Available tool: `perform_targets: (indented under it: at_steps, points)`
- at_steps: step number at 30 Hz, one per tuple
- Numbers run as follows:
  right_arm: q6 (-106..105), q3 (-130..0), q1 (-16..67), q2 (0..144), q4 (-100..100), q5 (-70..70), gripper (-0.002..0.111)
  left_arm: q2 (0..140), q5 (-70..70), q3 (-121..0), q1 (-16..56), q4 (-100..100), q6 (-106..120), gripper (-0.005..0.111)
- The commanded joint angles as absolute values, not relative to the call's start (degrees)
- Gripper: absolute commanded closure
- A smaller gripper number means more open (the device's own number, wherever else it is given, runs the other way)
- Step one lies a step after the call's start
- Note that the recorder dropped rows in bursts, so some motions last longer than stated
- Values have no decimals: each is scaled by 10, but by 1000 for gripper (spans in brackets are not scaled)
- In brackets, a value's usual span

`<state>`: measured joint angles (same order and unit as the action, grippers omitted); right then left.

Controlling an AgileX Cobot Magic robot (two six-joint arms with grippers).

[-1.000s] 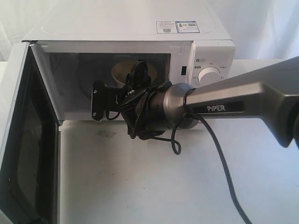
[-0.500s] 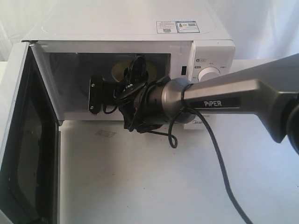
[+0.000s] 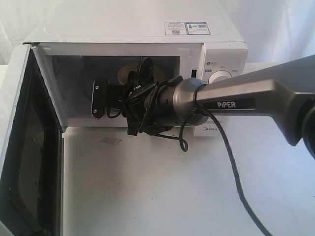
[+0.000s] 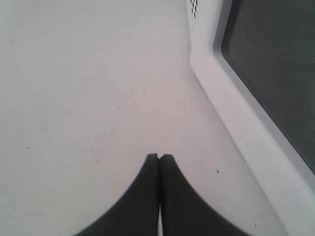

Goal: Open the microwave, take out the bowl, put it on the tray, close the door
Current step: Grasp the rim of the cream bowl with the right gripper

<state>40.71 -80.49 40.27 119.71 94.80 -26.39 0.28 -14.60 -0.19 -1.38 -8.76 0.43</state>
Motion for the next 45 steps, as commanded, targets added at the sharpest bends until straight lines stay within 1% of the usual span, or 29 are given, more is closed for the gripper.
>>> perform_targets:
  at_steps: [1, 26, 45]
  points:
    - [413, -820, 398, 1195, 952, -265, 53, 0, -146, 0, -10, -90, 0, 107]
    - [428, -821, 399, 1209, 943, -236, 53, 0, -146, 0, -10, -90, 0, 107]
    - [428, -837, 398, 1215, 959, -244, 53, 0, -146, 0, -10, -90, 0, 107]
